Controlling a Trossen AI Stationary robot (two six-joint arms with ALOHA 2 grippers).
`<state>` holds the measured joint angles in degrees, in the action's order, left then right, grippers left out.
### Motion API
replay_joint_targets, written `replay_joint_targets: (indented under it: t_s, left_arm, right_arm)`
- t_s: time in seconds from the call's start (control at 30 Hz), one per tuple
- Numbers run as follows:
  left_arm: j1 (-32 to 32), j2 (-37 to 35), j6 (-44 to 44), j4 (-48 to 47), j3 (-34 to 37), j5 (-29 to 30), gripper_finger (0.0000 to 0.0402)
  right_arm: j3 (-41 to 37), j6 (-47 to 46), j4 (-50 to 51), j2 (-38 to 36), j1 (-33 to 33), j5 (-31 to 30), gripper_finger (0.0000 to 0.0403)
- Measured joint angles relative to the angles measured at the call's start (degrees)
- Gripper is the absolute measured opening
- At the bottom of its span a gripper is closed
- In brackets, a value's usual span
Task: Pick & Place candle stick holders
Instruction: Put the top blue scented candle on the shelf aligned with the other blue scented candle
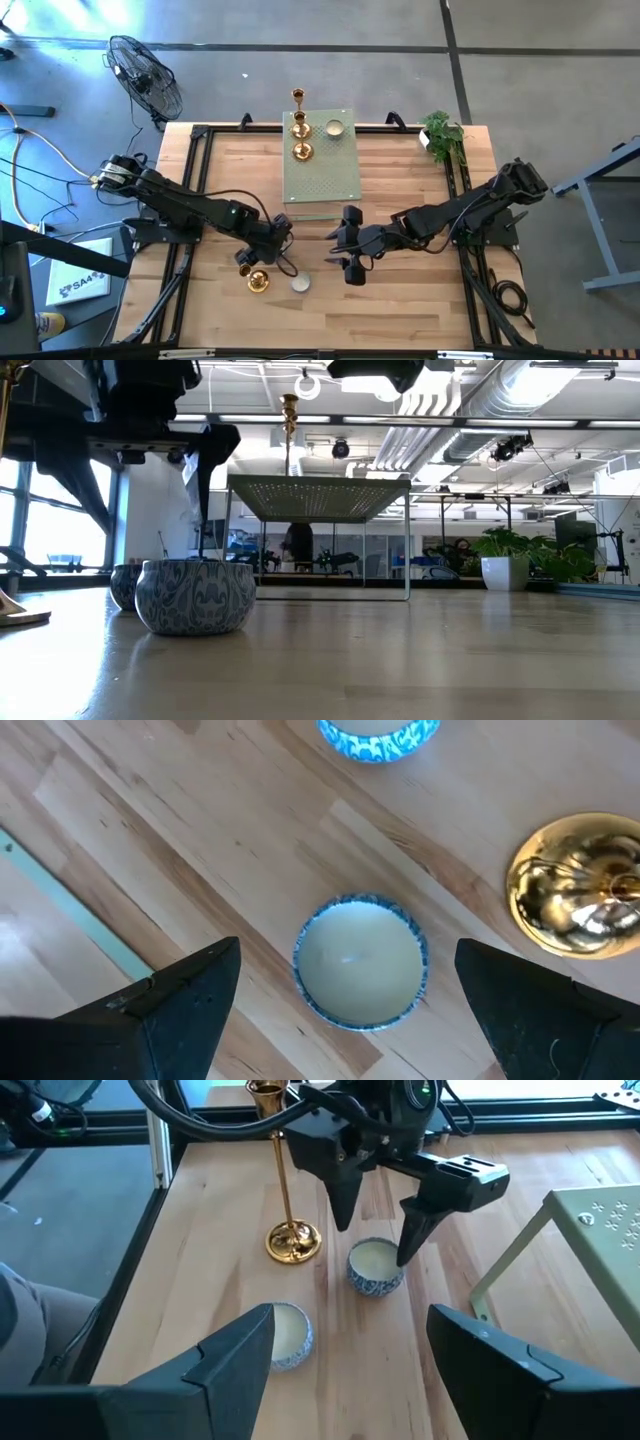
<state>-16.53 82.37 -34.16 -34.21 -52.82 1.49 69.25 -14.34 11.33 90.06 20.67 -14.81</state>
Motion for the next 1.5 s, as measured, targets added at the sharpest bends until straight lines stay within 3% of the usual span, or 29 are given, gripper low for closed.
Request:
replay_joint_targets:
  t_s: [0.67,0.97,1.5]
  left_arm:
    - [0.0,0.6,7.6,-0.2,0.0,-0.9,0.0363]
    - [0.0,5.3,7.5,0.0,0.0,-0.9,0.0363]
    - [0.0,6.9,7.5,0.0,0.0,-1.1,0.0363]
  right_arm:
    - [0.0,-1.7,0.0,0.0,0.0,0.0,0.0259]
    - [0.0,-1.8,0.0,0.0,0.0,0.2,0.0259]
    - [0.0,-2.2,-1.0,0.0,0.0,0.2,0.0259]
